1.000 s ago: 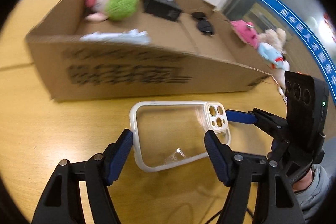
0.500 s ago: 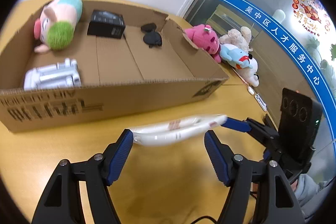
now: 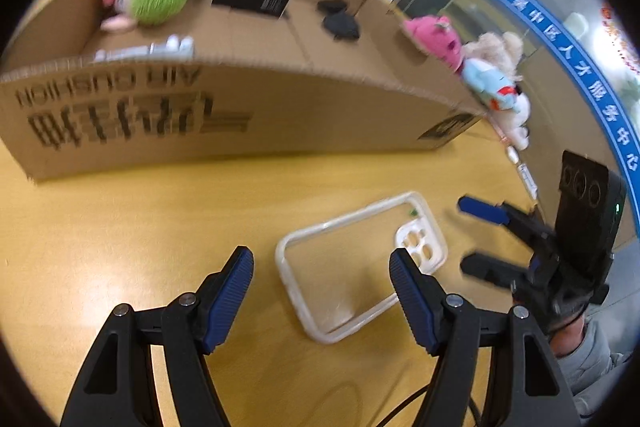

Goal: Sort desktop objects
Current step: 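Move both grippers down to the white phone case on the table, then close both grippers on the phone case rim and lift it, then carry the phone case into the box and open both grippers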

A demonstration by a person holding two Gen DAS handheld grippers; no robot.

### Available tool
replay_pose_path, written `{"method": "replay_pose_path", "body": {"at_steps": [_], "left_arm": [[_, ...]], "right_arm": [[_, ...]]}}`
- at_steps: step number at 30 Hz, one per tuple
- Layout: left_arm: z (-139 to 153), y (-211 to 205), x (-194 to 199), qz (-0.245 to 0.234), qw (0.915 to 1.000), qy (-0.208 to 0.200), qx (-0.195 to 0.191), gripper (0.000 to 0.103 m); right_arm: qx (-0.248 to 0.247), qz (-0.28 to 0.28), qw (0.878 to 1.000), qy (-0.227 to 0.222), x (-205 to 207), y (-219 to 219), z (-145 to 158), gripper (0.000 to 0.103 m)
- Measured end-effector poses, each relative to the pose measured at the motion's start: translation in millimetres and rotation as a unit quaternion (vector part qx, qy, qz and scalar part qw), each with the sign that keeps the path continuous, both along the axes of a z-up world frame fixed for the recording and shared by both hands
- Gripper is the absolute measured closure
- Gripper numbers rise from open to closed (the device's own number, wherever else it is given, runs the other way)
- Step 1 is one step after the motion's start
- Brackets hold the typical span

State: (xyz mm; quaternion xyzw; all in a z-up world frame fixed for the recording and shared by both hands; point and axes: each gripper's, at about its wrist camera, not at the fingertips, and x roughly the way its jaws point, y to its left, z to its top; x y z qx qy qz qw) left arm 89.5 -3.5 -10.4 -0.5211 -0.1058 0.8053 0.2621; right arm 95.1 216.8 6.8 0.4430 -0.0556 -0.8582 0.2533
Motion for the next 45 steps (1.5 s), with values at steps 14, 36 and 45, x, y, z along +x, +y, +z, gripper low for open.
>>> {"method": "replay_pose_path", "body": {"at_steps": [14,36,45], "left_arm": [[-10,12,7,0.009,0.9988,0.005,-0.049,0.092],[148,12,-89,0.039,0.9793,0.198,-0.017,0.092],[116,2,-185,0.039,0.9903,0.126,-0.045,0.092]], "right_arm": [[0.111,-0.041,0.993,-0.015,-10,-1,-25,0.084],[0.042,-0.062,0.978,0.194,-104,11,141,0.089],[0.022,-0.044,0.995,0.081,-210,-1,97,0.084]]}}
